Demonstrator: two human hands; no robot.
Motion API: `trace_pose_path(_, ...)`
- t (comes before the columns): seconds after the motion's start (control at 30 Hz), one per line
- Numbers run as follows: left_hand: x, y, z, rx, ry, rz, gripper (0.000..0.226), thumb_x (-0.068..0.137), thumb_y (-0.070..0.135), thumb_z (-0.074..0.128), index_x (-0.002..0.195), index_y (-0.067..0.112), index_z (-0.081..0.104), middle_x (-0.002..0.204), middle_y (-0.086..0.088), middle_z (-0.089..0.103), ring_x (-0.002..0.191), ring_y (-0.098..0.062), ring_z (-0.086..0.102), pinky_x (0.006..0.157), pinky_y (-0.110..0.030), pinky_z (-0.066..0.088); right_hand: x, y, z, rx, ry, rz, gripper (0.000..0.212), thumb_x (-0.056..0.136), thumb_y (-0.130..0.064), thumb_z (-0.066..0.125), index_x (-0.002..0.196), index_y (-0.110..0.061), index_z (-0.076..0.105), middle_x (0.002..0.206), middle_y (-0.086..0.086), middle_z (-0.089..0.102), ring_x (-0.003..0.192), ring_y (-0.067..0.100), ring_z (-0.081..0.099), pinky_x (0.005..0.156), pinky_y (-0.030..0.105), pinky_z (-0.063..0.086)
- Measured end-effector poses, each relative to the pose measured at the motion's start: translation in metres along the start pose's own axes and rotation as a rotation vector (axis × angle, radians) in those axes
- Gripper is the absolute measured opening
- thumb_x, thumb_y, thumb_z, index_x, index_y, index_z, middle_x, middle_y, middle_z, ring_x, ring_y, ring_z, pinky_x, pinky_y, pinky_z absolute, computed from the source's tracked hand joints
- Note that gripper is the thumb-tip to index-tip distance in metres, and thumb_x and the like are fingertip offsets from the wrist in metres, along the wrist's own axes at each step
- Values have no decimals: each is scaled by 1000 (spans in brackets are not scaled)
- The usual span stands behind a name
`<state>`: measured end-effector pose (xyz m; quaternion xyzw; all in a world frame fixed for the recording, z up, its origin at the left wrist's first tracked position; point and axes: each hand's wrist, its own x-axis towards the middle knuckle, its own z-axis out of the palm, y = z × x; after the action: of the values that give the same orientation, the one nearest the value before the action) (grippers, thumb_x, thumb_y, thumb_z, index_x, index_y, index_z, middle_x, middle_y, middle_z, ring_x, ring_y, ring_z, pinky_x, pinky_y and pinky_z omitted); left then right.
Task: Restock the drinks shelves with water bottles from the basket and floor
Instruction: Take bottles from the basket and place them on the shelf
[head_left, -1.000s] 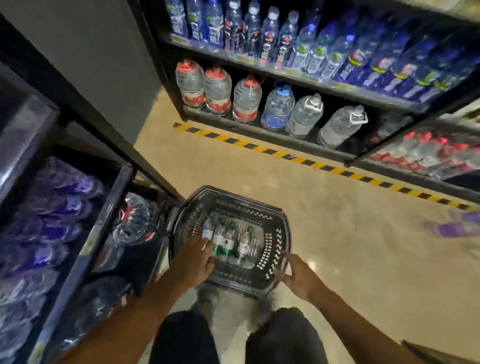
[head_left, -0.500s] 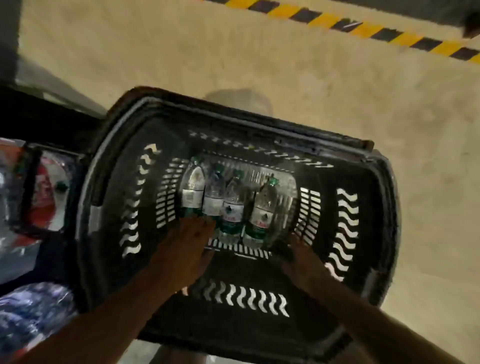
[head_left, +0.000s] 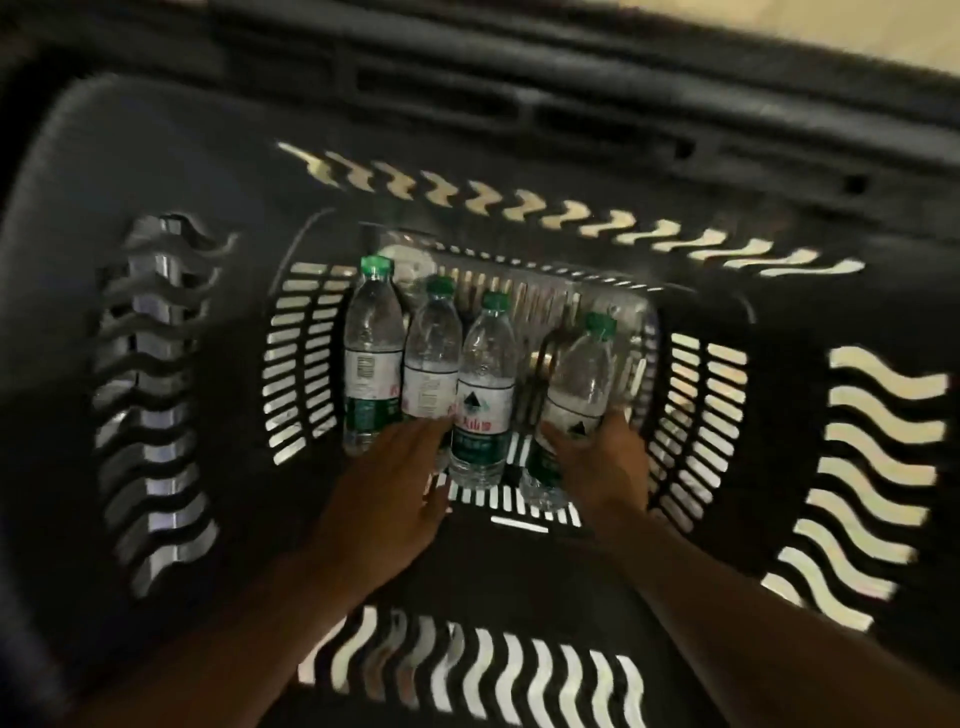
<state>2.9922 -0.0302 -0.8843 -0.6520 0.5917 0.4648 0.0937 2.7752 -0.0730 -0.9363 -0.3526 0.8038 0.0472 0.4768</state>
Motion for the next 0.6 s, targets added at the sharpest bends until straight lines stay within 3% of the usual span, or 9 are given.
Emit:
trace_pose_path(0.1, -1, 14, -11, -79, -31, -55, 76, 94, 26, 67, 158, 28, 26, 158, 7, 37, 146, -12, 35, 120, -35, 36, -21, -1, -29, 25, -52, -30, 53, 83, -44, 80, 125, -18, 60, 107, 2, 70, 95, 16, 64, 80, 26, 49)
trace_pose_path(0.17, 6, 26, -14, -151, -16, -83, 72, 94, 22, 69, 156, 23, 31, 156, 4, 40, 146, -14, 38, 119, -37, 37, -32, 3, -47, 77, -77, -65, 46, 81, -40, 83, 116, -29, 56, 103, -9, 67, 96, 15, 65, 79, 31, 54)
trace_pose_path(0.23, 19, 39, -12, -222, 26, -146, 65, 94, 19, 68, 152, 18, 39, 153, 0, 45, 143, -17, 42, 118, -37, 39, -38, 6, -61, 149, -87, -72, 52, 78, -33, 86, 109, -39, 45, 97, -21, 59, 95, 9, 62, 74, 21, 49)
trace_pose_path(0.37, 46, 66, 11, -470, 121, -329, 65, 87, 5, 73, 145, 12, 44, 143, -6, 53, 135, -22, 51, 111, -35, 45, -31, 14, -69, 279, -115, -38, 56, 76, -30, 87, 103, -45, 40, 101, -23, 55, 93, -3, 58, 73, 19, 46)
trace_pose_path(0.5, 58, 79, 44, -323, 252, -421, 75, 87, 12, 75, 150, 10, 37, 147, -10, 41, 132, -25, 48, 107, -32, 47, -15, 21, -58, 393, -141, 11, 64, 75, -28, 88, 115, -37, 38, 109, -15, 56, 97, 1, 58, 75, 23, 49)
trace_pose_path(0.6, 61, 82, 62, -273, 315, -432, 72, 87, 21, 76, 149, 11, 39, 145, -12, 41, 133, -27, 46, 105, -40, 49, -5, 26, -49, 433, -116, 16, 65, 74, -22, 89, 116, -33, 40, 107, -15, 59, 96, 1, 59, 71, 21, 49)
